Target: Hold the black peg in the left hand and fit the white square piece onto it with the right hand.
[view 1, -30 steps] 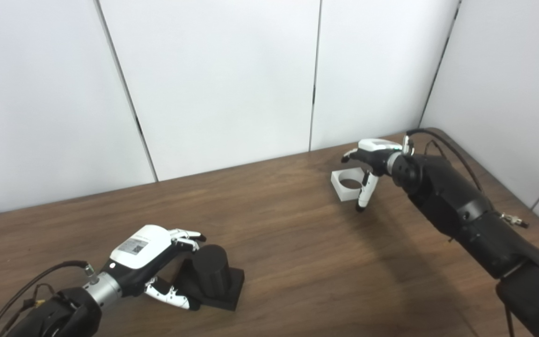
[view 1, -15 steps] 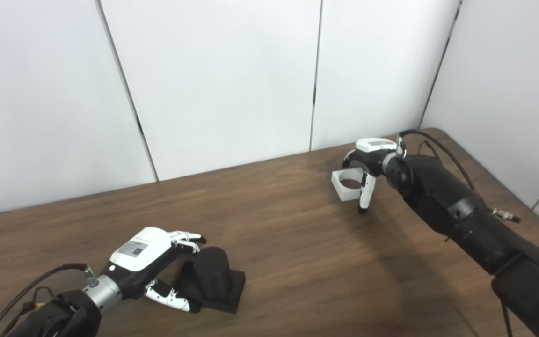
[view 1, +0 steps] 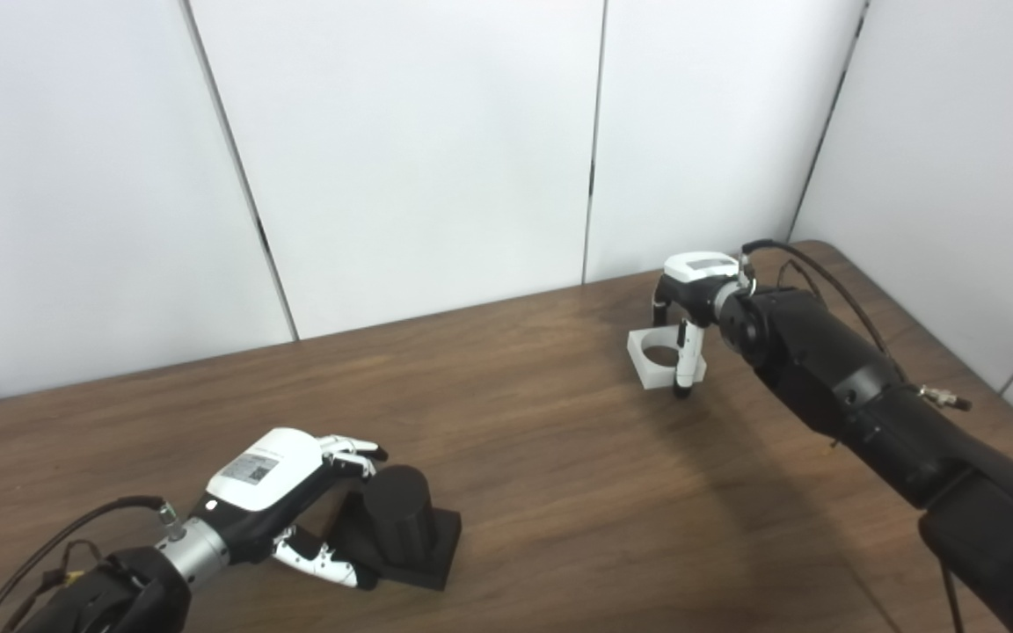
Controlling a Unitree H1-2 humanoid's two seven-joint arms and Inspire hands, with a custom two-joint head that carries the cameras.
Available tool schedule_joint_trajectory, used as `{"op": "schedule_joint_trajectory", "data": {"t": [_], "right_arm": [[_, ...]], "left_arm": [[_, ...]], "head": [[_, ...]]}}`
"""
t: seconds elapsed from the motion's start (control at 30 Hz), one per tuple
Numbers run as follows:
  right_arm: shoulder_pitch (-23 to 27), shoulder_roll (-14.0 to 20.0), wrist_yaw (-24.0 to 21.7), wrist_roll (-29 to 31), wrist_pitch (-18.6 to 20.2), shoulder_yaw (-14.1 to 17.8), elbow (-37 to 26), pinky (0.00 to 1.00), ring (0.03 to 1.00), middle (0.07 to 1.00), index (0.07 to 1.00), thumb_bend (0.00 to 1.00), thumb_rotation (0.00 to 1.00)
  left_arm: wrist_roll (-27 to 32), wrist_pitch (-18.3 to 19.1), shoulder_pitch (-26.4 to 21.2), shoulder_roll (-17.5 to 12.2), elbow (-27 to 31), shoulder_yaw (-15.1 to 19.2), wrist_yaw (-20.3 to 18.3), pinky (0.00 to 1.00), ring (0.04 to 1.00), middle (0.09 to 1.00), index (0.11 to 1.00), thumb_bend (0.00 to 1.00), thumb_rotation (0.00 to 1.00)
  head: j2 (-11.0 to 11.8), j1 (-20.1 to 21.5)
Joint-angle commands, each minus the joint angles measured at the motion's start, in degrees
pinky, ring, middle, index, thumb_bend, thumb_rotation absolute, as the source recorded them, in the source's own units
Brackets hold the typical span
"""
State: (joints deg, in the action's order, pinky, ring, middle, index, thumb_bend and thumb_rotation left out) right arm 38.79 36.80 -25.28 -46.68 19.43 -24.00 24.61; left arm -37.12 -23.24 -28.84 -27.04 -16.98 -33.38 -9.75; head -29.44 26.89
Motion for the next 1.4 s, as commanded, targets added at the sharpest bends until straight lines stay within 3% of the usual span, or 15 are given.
{"op": "schedule_joint_trajectory", "data": {"t": [0.0, 0.27, 0.47, 0.63, 0.8, 1.0, 1.37], "right_arm": [[1.04, 1.67, 0.62, -0.17, -1.24, 0.42, -0.48, 0.76, 0.847, 0.782, 0.485, 0.52, 0.14], [-0.31, 1.74, 2.25, 0.58, -1.68, 2.47, -3.02, 0.77, 0.845, 0.763, 0.481, 0.52, 0.13], [-2.15, 1.71, 7.10, 1.52, -4.58, 4.94, -4.97, 0.79, 0.849, 0.771, 0.480, 0.52, 0.13], [-3.54, 2.07, 8.18, 3.33, -6.38, 7.27, -8.05, 0.82, 0.868, 0.781, 0.479, 0.52, 0.13], [-4.43, 3.26, 7.09, 3.59, -6.89, 7.88, -11.37, 0.80, 0.864, 0.779, 0.479, 0.52, 0.13], [-5.24, 4.31, 7.06, 4.78, -8.92, 8.90, -13.93, 0.80, 0.856, 0.773, 0.480, 0.52, 0.13], [-5.37, 4.40, 5.80, 5.76, -13.27, 8.87, -19.24, 0.77, 0.847, 0.771, 0.480, 0.52, 0.13]], "left_arm": [[-3.72, -0.09, 2.67, -1.82, -0.99, -2.24, -4.52, 0.74, 0.836, 0.838, 0.488, 0.52, 0.06], [-3.29, 0.87, 2.79, -1.83, -0.38, -2.14, -5.56, 0.75, 0.844, 0.842, 0.488, 0.52, 0.06], [-3.30, 0.29, 2.98, -1.87, -0.22, -1.99, -4.93, 0.75, 0.842, 0.837, 0.487, 0.52, 0.06], [-3.56, 0.89, 3.25, -1.64, 0.07, -1.83, -4.76, 0.75, 0.840, 0.837, 0.487, 0.52, 0.06], [-3.40, 1.69, 3.29, -1.23, -0.08, -1.94, -5.19, 0.77, 0.857, 0.856, 0.488, 0.52, 0.06], [-4.74, 2.26, 2.71, -0.35, -1.18, -2.67, -4.88, 0.79, 0.880, 0.876, 0.489, 0.52, 0.07], [-5.65, 2.45, 2.03, 1.14, -2.97, -3.28, -3.27, 0.81, 0.893, 0.880, 0.488, 0.52, 0.07]], "head": [[-0.36, -0.08], [-0.72, -0.36], [-1.21, -1.80], [-2.01, -5.17], [-4.18, -12.79], [-5.67, -19.09], [-6.59, -23.06]]}}
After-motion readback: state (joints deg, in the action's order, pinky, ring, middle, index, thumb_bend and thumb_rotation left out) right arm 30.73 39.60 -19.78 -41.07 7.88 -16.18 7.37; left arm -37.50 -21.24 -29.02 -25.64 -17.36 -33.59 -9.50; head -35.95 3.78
